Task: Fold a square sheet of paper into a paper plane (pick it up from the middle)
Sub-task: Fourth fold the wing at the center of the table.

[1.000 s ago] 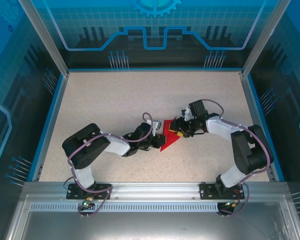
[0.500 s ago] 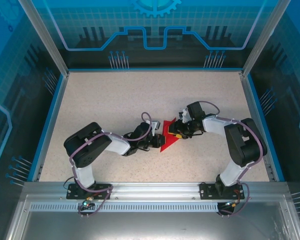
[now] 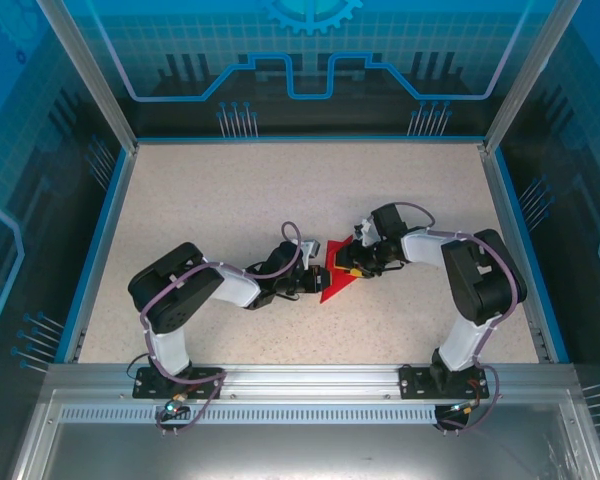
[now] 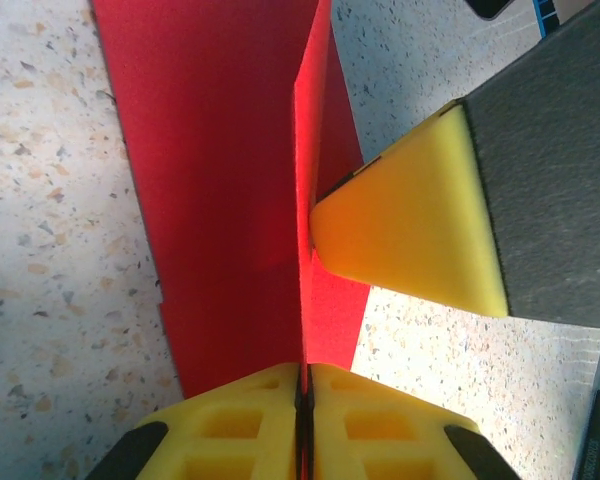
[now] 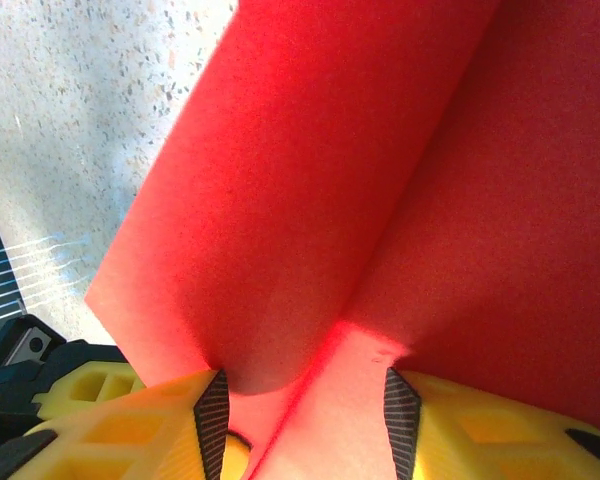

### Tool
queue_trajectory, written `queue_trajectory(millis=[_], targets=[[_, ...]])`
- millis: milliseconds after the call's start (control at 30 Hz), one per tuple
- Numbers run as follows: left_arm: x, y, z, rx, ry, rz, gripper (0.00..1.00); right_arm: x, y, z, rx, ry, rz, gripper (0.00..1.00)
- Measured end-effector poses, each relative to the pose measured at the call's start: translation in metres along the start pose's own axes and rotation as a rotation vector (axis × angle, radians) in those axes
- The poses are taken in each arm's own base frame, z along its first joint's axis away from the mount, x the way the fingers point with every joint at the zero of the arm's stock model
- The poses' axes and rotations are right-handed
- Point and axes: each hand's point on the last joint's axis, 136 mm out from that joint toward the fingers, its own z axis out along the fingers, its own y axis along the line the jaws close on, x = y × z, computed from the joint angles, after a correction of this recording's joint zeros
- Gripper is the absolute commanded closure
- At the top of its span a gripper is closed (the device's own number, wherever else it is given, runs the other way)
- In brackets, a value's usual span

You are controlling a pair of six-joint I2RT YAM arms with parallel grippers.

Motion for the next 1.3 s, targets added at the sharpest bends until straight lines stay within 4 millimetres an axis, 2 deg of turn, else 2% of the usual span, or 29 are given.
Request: queue_trajectory(millis=[167,433,667,800,900,1000,1300], targets=[[0.001,0.001,0.001,0.002,0.008,-0.003,0.85,-0.002,0.000,0.000,0.005,0.002,0.001,0.52],[0.000,-0.002,-0.001,0.013,0.006,-0.021,0.62,-0.008,-0.002,0.000,0.047,-0.001,0.008,0.52],[-0.007,-0.010,-0.022,0.016,-0.022,-0.022,0.53,-0.009,-0.004,0.001,0.093,0.006,0.016,0.51],[-0.015,-0.012,-0.035,0.003,-0.054,-0.026,0.57,-0.009,-0.004,0.001,0.110,0.013,0.020,0.50],[-0.018,-0.015,-0.038,0.009,-0.061,-0.033,0.67,-0.010,-0.004,0.002,0.125,0.014,0.026,0.49],[-0.017,-0.017,-0.034,0.022,-0.043,-0.056,0.76,-0.010,-0.005,0.002,0.139,0.018,0.040,0.48],[-0.015,-0.020,-0.014,0.046,0.011,-0.110,0.84,-0.011,-0.005,0.003,0.175,0.026,0.082,0.47]])
